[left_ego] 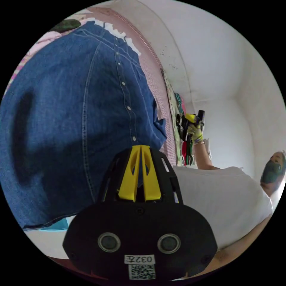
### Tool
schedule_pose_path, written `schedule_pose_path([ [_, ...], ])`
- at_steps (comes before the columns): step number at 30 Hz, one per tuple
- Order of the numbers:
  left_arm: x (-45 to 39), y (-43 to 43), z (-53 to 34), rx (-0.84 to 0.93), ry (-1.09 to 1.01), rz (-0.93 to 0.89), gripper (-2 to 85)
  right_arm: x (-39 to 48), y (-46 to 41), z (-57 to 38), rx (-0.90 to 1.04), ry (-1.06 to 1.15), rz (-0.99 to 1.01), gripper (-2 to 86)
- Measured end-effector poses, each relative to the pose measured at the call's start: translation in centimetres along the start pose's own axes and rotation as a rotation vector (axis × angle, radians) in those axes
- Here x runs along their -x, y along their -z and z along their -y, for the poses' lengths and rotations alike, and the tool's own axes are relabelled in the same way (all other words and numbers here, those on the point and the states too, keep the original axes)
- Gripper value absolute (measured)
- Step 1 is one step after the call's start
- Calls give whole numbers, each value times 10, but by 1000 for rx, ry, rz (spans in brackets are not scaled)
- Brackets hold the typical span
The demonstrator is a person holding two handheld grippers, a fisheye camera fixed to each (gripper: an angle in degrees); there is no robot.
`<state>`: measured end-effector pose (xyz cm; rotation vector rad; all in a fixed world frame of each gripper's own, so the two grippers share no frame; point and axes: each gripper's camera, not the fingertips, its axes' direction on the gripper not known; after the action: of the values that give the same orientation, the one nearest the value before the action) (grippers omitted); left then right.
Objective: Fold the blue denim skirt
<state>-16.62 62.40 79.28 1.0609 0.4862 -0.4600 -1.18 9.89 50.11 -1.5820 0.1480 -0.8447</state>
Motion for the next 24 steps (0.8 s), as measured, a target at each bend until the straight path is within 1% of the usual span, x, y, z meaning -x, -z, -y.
schedule_pose_path([
  [2, 4, -16, 1, 26, 21, -51, -9, -50, -8, -31, 115, -303, -298, 88],
  [4, 7, -23, -3, 46, 43, -52, -9, -79, -11, -63, 142, -415, -371, 106],
  [5, 8, -25, -6, 55, 54, -57, -9, -94, -12, -83, 121, -476, -370, 119],
  [6, 9, -26, -7, 55, 59, -60, -9, -99, -13, -91, 102, -492, -350, 126],
  [8, 10, -24, -12, 41, 75, -75, -9, -112, -21, -117, -8, -484, -173, 133],
  [9, 10, -22, -13, 35, 79, -79, -9, -112, -24, -120, -24, -473, -150, 133],
  [12, 13, -16, -13, 20, 112, -47, -9, -107, -44, -128, -21, -427, -155, 108],
  [13, 15, -11, -12, 6, 133, 0, -9, -101, -54, -128, 16, -407, -165, 79],
  [14, 16, -1, -10, -32, 154, 72, -9, -91, -62, -127, 51, -374, -177, 32],
  [15, 16, 4, -9, -59, 162, 106, -9, -84, -64, -128, 58, -352, -182, 8],
  [16, 16, 17, -7, -122, 177, 158, -9, -70, -61, -131, 33, -348, -219, 1],
  [18, 18, 38, -4, -229, 217, 234, -9, -47, -44, -146, -68, -355, -247, -6],
  [20, 27, 63, 5, -334, 281, 324, -9, -21, -9, -187, -243, -440, -302, -9],
  [21, 29, 68, 9, -348, 294, 339, -9, -16, 2, -203, -298, -478, -317, -9],
  [23, 39, 75, 28, -354, 317, 391, -9, 1, 41, -290, -572, -645, -282, -10],
  [24, 40, 74, 34, -345, 316, 407, -9, 5, 46, -312, -623, -683, -272, -10],
])
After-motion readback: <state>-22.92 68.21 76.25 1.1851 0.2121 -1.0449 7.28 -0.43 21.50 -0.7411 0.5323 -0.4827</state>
